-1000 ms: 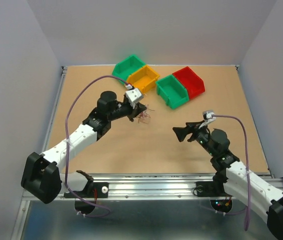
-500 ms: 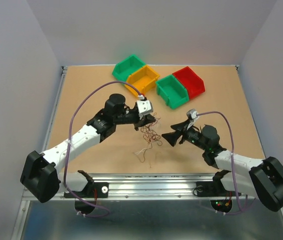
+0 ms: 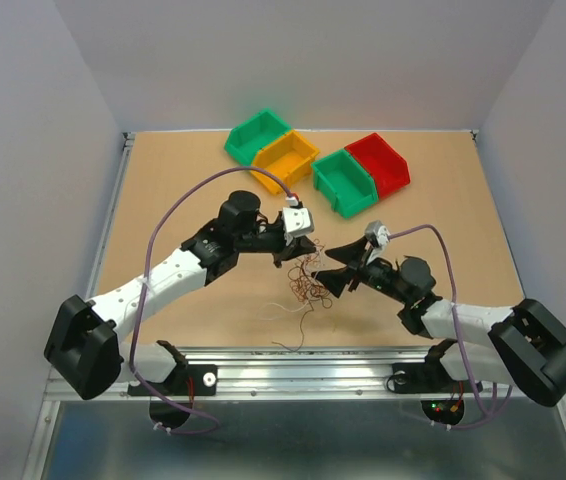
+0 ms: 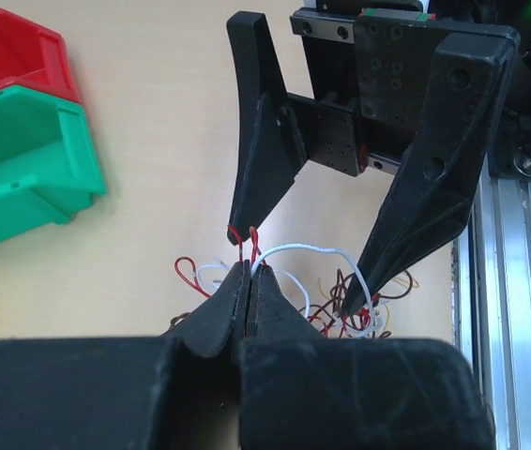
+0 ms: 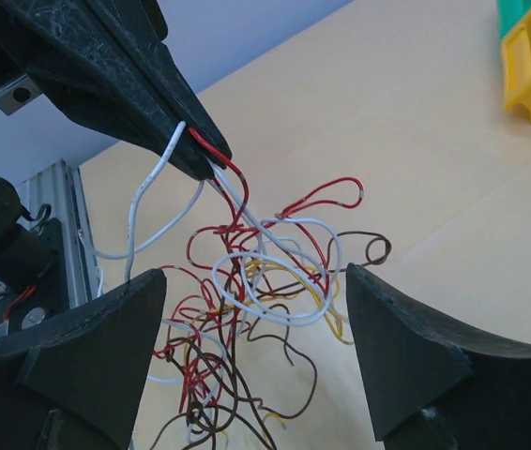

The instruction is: Untangle the cables

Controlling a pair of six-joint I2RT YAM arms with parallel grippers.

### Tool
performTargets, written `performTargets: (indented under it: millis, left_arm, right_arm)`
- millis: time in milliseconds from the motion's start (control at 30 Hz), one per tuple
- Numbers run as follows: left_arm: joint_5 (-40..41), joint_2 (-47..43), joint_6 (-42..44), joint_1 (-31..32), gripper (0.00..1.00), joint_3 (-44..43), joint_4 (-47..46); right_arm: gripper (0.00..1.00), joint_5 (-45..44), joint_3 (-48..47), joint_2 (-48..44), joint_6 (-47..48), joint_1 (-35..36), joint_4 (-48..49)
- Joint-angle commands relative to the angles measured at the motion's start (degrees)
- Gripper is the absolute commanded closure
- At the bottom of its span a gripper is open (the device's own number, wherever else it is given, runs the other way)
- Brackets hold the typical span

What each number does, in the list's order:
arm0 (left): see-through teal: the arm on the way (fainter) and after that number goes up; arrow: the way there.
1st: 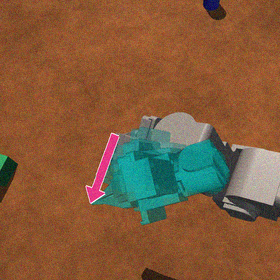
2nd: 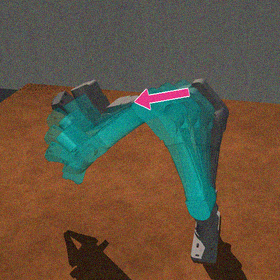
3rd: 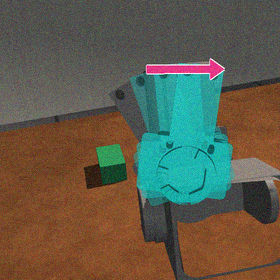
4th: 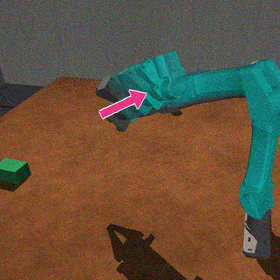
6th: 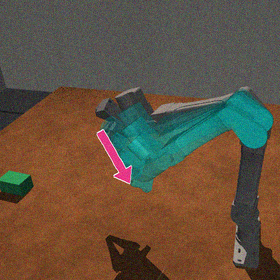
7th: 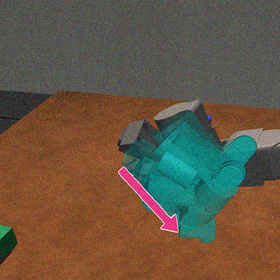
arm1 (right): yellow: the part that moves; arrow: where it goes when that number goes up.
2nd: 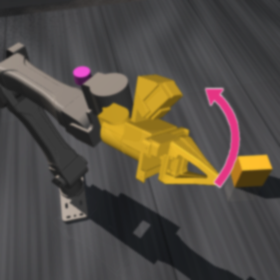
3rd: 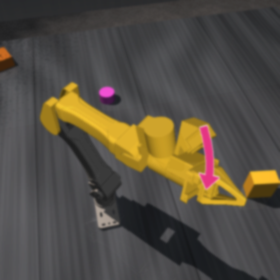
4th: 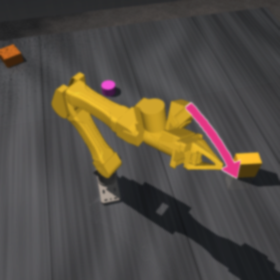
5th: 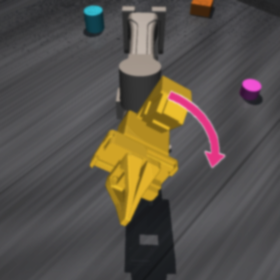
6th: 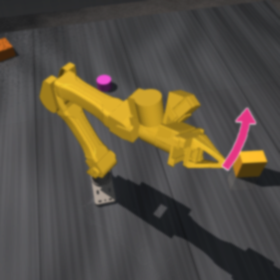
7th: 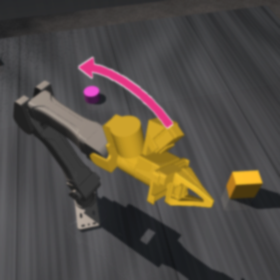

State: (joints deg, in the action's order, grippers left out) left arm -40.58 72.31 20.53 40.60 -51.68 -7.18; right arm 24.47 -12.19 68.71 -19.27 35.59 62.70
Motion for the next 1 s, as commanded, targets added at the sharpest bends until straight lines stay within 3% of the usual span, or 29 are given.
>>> performTargets:
  millis: [0, 133, 300, 533, 800, 967]
  left_arm:
    - [-0.8, 0.0, 0.7, 1.5, 1.0, -3.4, -0.7]
    - [0.5, -0.2, -0.2, 1.6, 1.0, -4.5, -0.6]
    - [2.0, -3.8, -1.3, 1.6, 1.0, -5.3, -0.7]
    - [4.8, -9.7, -5.5, 1.6, 1.0, -12.9, -0.8]
    - [17.6, -7.6, -9.0, 1.6, 1.0, -30.8, 2.4]
    - [29.9, -7.9, -9.8, 1.6, 1.0, -35.9, 2.3]
  right_arm:
    - [0.19, -0.4, -3.1, 3.4, 1.4, 2.2, 5.2]
    - [0.36, -1.6, -5.4, 7.9, 2.0, 4.0, 5.2]
    - [0.47, -4.0, -8.6, 12.1, 3.1, 5.5, 5.2]
    - [0.49, -5.8, -13.1, 18.6, 3.4, 6.9, 4.4]
    - [0.49, -8.9, -15.3, 21.0, 4.3, 7.8, 1.7]
    - [0.49, -10.6, -14.1, 18.8, 5.5, 7.9, 0.1]
